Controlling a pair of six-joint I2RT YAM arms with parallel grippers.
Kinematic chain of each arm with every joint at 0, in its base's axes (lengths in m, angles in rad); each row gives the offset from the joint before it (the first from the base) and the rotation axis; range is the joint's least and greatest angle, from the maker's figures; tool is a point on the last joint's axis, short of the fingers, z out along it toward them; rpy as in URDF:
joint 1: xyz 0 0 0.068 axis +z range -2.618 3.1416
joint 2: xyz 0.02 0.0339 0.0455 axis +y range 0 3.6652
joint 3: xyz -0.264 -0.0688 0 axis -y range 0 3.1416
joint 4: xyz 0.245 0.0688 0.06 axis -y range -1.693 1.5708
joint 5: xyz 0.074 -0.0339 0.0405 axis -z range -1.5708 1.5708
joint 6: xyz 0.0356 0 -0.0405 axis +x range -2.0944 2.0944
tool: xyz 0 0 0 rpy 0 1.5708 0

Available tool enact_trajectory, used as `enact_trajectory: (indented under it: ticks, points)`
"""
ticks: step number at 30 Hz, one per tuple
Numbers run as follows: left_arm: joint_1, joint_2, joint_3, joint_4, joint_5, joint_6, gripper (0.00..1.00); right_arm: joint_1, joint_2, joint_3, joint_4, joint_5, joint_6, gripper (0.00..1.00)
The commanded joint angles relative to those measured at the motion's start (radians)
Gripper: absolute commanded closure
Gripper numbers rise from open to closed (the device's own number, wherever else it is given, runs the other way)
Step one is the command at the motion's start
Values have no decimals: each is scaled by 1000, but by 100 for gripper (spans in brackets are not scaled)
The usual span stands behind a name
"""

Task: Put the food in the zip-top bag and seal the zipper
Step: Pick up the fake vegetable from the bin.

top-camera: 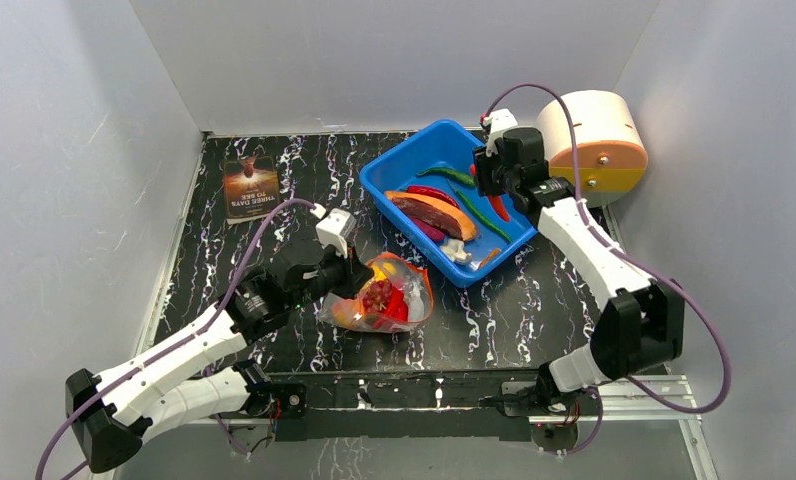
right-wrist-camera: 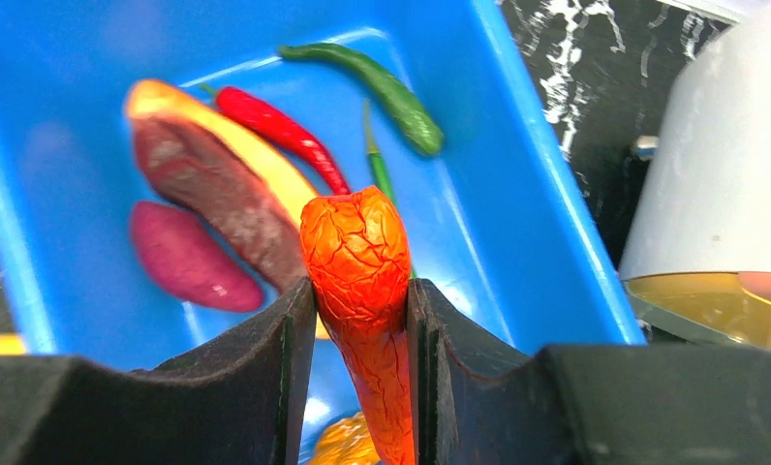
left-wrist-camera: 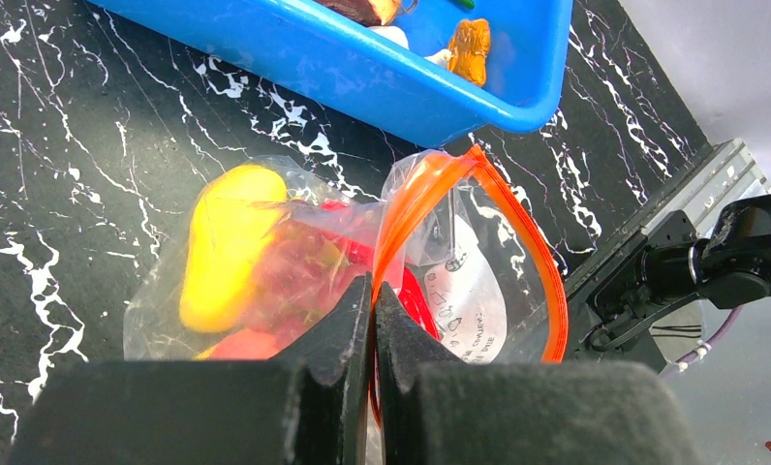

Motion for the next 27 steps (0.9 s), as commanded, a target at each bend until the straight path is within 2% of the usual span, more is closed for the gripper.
enact_trajectory:
  ticks: [1, 7, 16, 23, 27]
  points:
    - [-1, 10, 41, 15, 16, -1, 100, 11, -129, -38, 91, -172, 49, 74]
    - [-1, -4, 41, 18, 11, -12, 100, 20, -279, -152, 205, -420, 114, 74]
    - [-1, -34, 22, 21, -6, -39, 100, 98, -465, -283, 376, -611, 236, 76]
    - [0, -39, 15, 36, -9, -50, 100, 208, -530, -371, 473, -761, 215, 74]
    - [-1, -37, 17, 46, -3, -53, 100, 303, -543, -409, 479, -812, 124, 72]
